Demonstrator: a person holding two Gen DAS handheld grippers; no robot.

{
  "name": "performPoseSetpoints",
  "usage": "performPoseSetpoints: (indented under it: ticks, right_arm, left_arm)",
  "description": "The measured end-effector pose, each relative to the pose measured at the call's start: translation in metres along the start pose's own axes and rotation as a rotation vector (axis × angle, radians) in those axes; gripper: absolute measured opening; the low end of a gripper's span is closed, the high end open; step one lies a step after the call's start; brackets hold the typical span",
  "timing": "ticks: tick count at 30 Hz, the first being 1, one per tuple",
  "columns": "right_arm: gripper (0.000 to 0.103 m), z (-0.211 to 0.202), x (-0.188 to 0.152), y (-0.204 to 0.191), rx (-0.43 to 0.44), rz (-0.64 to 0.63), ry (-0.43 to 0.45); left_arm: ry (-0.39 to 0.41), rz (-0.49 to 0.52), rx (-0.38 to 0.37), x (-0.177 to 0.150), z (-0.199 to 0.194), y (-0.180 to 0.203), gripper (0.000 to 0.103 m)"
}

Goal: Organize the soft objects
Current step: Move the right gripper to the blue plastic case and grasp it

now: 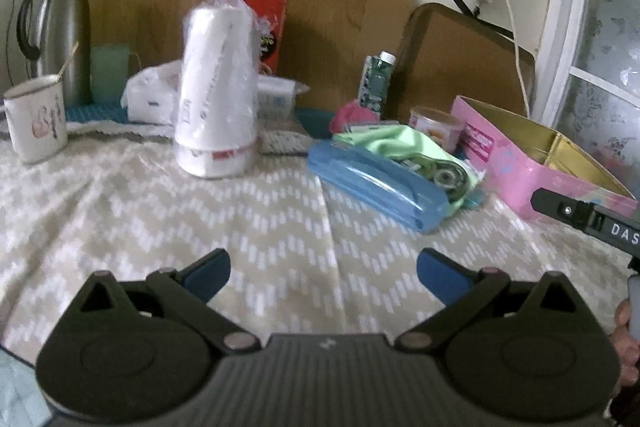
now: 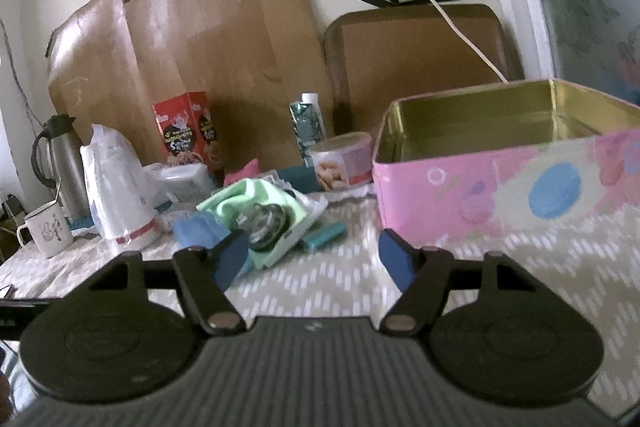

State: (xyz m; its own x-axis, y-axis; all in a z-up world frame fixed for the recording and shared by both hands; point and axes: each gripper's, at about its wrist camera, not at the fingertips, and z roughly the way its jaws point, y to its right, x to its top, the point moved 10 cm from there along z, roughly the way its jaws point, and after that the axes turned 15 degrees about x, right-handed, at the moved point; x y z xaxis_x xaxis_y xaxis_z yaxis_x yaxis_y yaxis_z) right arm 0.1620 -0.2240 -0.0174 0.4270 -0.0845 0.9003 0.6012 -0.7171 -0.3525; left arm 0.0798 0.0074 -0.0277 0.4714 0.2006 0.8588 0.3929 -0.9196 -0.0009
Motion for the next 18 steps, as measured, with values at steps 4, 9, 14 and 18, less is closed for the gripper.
performPoseSetpoints:
  ticks: [4,9,14,18]
  right_arm:
    - [0.074,0.013,-0.001,-0.007,0.044,-0.030,-0.050]
    - [0.074,0.032,-0.008,-0.023,0.105,-0.092,-0.141]
    - [0.075,0.048,-0.011,-0.034,0.152,-0.126,-0.193]
    - [0.075,0.063,-0.009,-0.049,0.201,-0.174,-0.222]
  left_arm:
    - [-0.032,-0.013,0.034,0.002,0.007,-0.015,0.103]
    - [-0.064,-0.041,0.055,0.003,0.012,-0.030,0.103]
    - [-0.083,-0.066,0.049,0.001,0.018,-0.036,0.103]
    - [-0.095,-0.077,0.045,-0.001,0.020,-0.039,0.103]
